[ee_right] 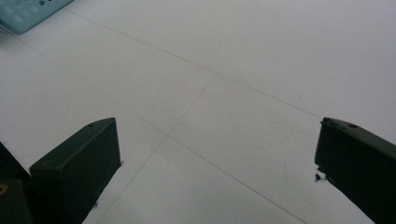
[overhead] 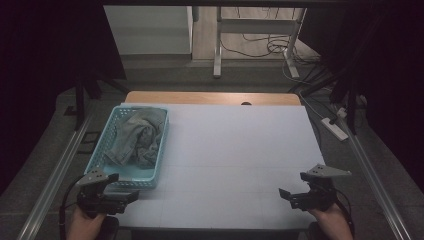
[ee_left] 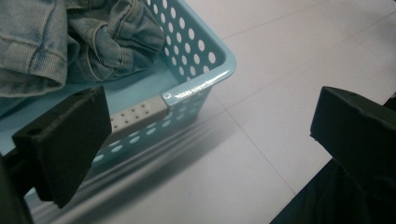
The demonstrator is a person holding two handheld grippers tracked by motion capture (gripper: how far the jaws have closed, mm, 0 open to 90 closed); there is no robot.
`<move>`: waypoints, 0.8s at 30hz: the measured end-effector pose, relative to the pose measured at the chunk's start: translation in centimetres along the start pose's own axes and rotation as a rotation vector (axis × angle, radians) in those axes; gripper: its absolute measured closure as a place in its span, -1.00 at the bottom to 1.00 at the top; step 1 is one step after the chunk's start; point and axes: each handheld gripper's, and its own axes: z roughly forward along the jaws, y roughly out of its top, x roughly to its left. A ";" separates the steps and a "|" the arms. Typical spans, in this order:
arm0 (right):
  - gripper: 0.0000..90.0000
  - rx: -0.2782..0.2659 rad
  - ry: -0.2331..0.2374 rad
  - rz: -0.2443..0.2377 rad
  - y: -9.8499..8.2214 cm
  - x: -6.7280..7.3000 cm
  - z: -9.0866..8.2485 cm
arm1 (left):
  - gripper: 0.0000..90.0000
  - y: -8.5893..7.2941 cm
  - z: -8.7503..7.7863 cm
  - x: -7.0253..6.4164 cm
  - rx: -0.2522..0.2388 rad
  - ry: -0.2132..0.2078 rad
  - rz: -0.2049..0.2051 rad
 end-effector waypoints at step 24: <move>-0.99 0.022 0.022 -0.007 0.2 0.0 0.4 | -1.00 -0.3 -0.4 0.3 -0.019 -0.017 -0.031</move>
